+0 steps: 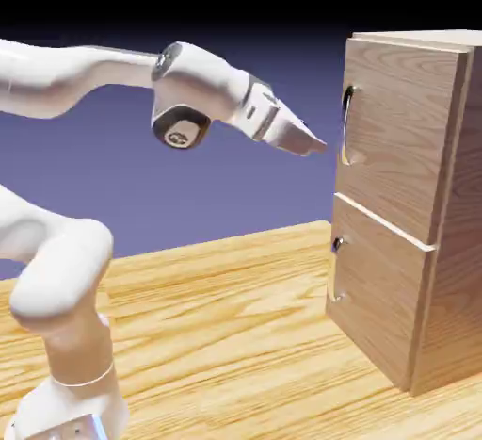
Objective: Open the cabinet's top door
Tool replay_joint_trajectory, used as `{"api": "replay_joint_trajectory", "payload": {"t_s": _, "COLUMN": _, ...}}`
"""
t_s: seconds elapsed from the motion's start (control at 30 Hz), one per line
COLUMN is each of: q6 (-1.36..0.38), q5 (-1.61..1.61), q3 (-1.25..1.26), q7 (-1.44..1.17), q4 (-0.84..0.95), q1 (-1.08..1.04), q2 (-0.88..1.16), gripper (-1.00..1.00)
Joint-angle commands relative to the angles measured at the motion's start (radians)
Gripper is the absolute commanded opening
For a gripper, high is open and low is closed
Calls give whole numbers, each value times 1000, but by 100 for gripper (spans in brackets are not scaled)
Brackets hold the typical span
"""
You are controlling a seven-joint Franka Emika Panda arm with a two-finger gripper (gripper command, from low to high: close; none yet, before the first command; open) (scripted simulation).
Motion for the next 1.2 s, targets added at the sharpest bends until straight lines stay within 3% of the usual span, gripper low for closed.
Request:
{"api": "replay_joint_trajectory", "payload": {"t_s": 0.0, "q6": -9, "q5": 44, "q3": 20, "q7": -21, "q4": 5, "q1": -22, "q2": -16, "gripper": 0}}
{"api": "replay_joint_trajectory", "payload": {"t_s": 1.17, "q6": -293, "q5": 1479, "q3": 686, "q7": -722, "q4": 176, "q1": -731, "q2": -543, "gripper": 0}}
